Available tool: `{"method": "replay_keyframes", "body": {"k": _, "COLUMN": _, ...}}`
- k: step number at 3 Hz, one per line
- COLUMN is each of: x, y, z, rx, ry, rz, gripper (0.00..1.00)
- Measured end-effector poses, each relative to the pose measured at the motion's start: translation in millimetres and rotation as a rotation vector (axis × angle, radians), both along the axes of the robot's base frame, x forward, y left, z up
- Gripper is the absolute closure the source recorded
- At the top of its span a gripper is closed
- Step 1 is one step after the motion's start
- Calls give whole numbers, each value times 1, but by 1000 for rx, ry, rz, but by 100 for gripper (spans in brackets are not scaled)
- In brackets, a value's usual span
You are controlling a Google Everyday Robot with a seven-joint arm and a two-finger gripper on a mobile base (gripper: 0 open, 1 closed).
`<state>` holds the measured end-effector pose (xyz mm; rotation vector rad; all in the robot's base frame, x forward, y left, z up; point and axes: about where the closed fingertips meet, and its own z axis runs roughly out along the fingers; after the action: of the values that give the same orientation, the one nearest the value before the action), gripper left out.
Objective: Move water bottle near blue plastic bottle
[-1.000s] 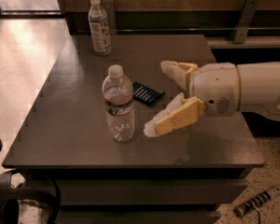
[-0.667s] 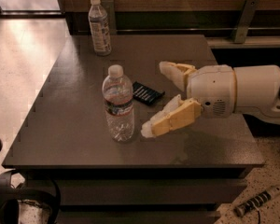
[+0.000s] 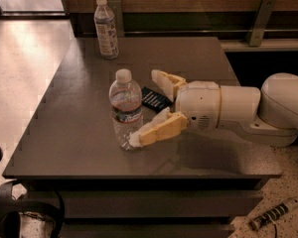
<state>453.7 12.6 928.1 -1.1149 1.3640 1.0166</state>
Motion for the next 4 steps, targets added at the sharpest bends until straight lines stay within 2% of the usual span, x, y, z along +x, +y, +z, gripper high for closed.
{"method": "replay_keyframes", "body": {"k": 1, "x": 10, "y": 18, "z": -9, "rx": 66, "ry": -14, "rz": 12, "gripper": 0}}
{"method": "replay_keyframes", "body": {"k": 2, "x": 11, "y": 23, "z": -10, "rx": 77, "ry": -19, "rz": 17, "gripper": 15}}
{"method": "replay_keyframes", "body": {"k": 4, "x": 9, "y": 27, "z": -8, "rx": 75, "ry": -22, "rz": 25, "gripper": 62}}
